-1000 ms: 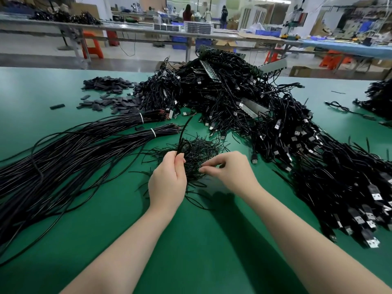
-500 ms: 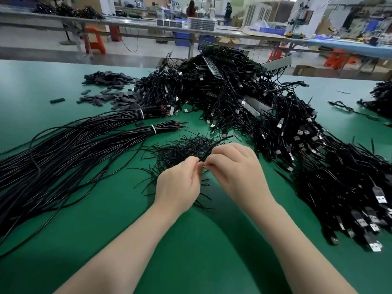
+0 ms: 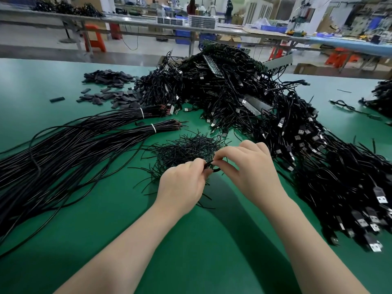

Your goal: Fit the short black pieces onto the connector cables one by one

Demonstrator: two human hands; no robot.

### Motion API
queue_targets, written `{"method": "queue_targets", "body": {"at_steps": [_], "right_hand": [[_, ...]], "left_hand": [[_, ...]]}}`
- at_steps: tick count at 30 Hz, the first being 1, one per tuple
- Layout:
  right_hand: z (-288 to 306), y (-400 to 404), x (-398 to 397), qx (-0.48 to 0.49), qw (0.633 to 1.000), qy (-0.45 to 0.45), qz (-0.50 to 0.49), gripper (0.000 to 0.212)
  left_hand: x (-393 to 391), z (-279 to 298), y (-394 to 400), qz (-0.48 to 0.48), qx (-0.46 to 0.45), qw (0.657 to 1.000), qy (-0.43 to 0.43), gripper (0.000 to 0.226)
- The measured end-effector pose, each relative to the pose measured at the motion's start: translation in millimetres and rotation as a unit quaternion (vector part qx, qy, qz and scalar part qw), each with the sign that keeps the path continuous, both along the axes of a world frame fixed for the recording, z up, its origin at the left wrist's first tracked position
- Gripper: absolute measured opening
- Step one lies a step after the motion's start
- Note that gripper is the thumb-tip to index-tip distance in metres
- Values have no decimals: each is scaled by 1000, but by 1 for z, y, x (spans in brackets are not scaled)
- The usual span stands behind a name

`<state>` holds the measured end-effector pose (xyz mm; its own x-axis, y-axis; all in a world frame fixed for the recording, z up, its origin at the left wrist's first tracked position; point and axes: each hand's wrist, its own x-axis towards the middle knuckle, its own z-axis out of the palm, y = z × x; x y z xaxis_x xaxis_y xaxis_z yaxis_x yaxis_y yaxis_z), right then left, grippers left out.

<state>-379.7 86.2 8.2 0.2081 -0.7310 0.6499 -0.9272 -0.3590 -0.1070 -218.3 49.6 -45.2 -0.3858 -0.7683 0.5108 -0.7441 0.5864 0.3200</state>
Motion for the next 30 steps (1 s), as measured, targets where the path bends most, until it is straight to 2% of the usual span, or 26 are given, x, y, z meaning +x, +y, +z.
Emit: {"method": "queue_targets", "body": {"at_steps": [3, 6, 9, 11, 14, 17, 19, 20, 21, 22, 25, 27, 28, 30], "right_hand": [[7, 2, -4, 32, 999, 12, 7, 9], [15, 3, -12, 117, 993, 3, 12, 8], [19, 3, -26, 268, 955, -122, 43, 11], [20, 4, -40, 369, 895, -231, 99, 10], [11, 7, -54, 475, 769, -386, 183, 11], [-11, 5, -38, 481, 659, -541, 204, 12], [-25, 1, -19, 461, 618, -604, 201, 13], [-29, -1, -9, 442, 615, -621, 202, 12], [-32, -3, 0, 415, 629, -626, 199, 11], [-34, -4, 8, 380, 663, -618, 186, 14], [-40, -5, 26, 248, 810, -517, 125, 19], [-43, -3, 34, 176, 879, -434, 93, 18], [-44, -2, 36, 157, 892, -415, 84, 18], [-45, -1, 39, 154, 887, -430, 74, 19]], "left_hand": [[0, 1, -1, -12, -26, 999, -32, 35], [-3, 4, 0, -15, -90, 991, -95, 44], [-4, 3, 2, -43, -196, 975, -100, 41], [-8, 0, 4, -84, -253, 961, -78, 45], [-14, -2, 11, -143, -282, 949, 0, 54], [-14, -1, 15, -127, -197, 965, 118, 63], [-11, -1, 16, -91, -106, 971, 195, 65], [-10, -2, 15, -77, -58, 967, 236, 62], [-10, -2, 14, -66, -15, 958, 279, 55], [-10, -3, 13, -52, 20, 947, 317, 46], [-9, -4, 10, -2, 87, 918, 387, 29], [-8, -5, 7, 10, 116, 908, 403, 25], [-8, -5, 6, 10, 123, 907, 403, 23], [-7, -6, 4, 9, 128, 908, 399, 20]]}}
